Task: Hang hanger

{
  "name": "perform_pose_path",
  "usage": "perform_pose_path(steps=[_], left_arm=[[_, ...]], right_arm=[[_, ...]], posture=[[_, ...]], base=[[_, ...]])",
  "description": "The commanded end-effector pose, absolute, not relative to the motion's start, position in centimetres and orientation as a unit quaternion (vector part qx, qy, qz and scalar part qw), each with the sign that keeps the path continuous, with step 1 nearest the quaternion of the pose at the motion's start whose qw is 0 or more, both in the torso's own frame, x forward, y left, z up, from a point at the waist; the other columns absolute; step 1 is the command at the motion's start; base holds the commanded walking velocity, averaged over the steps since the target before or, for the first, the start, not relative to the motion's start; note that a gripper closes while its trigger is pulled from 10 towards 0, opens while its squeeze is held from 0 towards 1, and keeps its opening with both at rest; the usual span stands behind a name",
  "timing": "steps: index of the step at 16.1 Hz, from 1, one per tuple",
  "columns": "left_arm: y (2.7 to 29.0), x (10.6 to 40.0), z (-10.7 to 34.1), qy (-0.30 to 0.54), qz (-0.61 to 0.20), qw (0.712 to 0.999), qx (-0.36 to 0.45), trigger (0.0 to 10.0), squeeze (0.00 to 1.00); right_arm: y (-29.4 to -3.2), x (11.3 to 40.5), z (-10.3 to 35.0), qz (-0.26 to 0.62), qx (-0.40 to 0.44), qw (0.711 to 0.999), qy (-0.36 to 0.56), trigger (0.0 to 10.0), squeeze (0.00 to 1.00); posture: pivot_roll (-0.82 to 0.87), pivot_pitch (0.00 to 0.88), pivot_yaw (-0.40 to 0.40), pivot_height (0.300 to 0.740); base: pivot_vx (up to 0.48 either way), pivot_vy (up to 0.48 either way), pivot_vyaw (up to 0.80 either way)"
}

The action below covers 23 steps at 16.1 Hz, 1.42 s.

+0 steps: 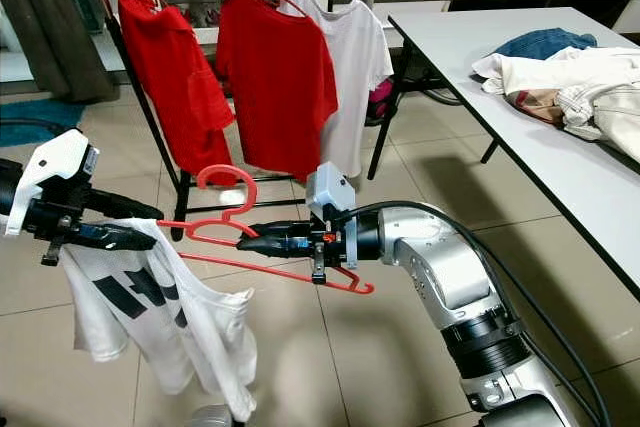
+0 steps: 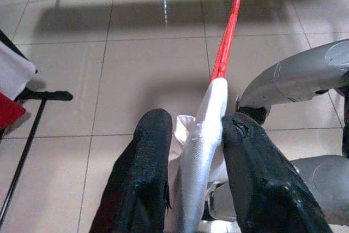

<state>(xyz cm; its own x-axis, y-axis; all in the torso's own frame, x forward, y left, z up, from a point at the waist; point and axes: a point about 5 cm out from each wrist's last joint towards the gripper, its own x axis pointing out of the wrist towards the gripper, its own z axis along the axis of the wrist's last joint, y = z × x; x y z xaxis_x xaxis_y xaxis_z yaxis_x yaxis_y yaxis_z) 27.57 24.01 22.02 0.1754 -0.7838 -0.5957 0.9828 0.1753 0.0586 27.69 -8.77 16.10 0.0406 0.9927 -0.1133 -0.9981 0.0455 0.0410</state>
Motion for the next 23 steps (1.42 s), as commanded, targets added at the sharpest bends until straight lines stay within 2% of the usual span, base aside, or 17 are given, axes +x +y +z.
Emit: perform_pose_path(steps=[1, 6, 13, 14, 15, 16, 17, 19, 21, 22, 23], left_arm=[[23.9, 27.6, 21.8, 0.232, -0.603, 0.727, 0.233, 0.0, 0.00], [23.9, 27.6, 21.4, 0.243, -0.601, 0.721, 0.244, 0.0, 0.00], [24.0, 27.9, 21.5, 0.228, -0.590, 0.737, 0.239, 0.0, 0.00], [24.1, 28.0, 21.5, 0.223, -0.584, 0.743, 0.239, 0.0, 0.00], [24.2, 28.0, 21.5, 0.221, -0.581, 0.746, 0.238, 0.0, 0.00], [24.3, 27.9, 21.5, 0.221, -0.580, 0.747, 0.238, 0.0, 0.00], [24.6, 27.7, 21.5, 0.220, -0.573, 0.755, 0.233, 0.0, 0.00], [24.8, 27.6, 21.6, 0.216, -0.567, 0.761, 0.230, 0.0, 0.00], [25.1, 27.7, 21.5, 0.216, -0.552, 0.771, 0.233, 0.0, 0.00], [25.4, 28.0, 21.0, 0.215, -0.532, 0.783, 0.241, 0.0, 0.00], [25.6, 28.2, 20.7, 0.211, -0.518, 0.791, 0.250, 0.0, 0.00]], right_arm=[[-8.7, 27.9, 17.2, 0.696, -0.037, 0.716, 0.032, 10.0, 0.00], [-8.5, 28.0, 17.2, 0.697, -0.036, 0.716, 0.031, 10.0, 0.00], [-7.9, 28.2, 17.3, 0.695, -0.032, 0.717, 0.032, 10.0, 0.00], [-7.9, 28.3, 17.2, 0.693, -0.030, 0.720, 0.036, 10.0, 0.03], [-7.9, 28.4, 17.1, 0.691, -0.030, 0.722, 0.037, 10.0, 0.11], [-7.9, 28.5, 17.1, 0.690, -0.030, 0.723, 0.038, 10.0, 0.37], [-8.1, 29.2, 16.9, 0.668, 0.004, 0.742, 0.052, 10.0, 1.00], [-8.4, 29.4, 17.1, 0.665, 0.019, 0.745, 0.053, 10.0, 1.00], [-9.1, 30.1, 17.1, 0.634, 0.010, 0.773, 0.028, 10.0, 1.00], [-9.8, 30.9, 17.4, 0.598, 0.014, 0.802, 0.001, 10.0, 1.00], [-10.1, 31.1, 17.7, 0.586, 0.024, 0.810, -0.008, 10.0, 1.00]], posture=[[0.06, 0.000, 0.048, 0.740], [0.06, 0.000, 0.048, 0.740], [0.06, 0.012, 0.039, 0.740], [0.06, 0.014, 0.035, 0.740], [0.06, 0.016, 0.033, 0.740], [0.06, 0.016, 0.033, 0.740], [0.06, 0.021, 0.024, 0.740], [0.07, 0.021, 0.020, 0.740], [0.07, 0.020, 0.017, 0.740], [0.07, 0.017, 0.008, 0.740], [0.07, 0.012, 0.012, 0.740]], base=[[0.000, 0.000, 0.00], [0.000, 0.000, 0.00], [0.000, 0.000, 0.00], [0.000, 0.000, 0.00], [0.000, 0.000, 0.00], [0.000, 0.000, 0.00], [0.000, 0.000, 0.00], [0.000, 0.000, 0.00], [0.000, 0.000, 0.00], [0.000, 0.000, 0.00], [0.000, 0.000, 0.00]])
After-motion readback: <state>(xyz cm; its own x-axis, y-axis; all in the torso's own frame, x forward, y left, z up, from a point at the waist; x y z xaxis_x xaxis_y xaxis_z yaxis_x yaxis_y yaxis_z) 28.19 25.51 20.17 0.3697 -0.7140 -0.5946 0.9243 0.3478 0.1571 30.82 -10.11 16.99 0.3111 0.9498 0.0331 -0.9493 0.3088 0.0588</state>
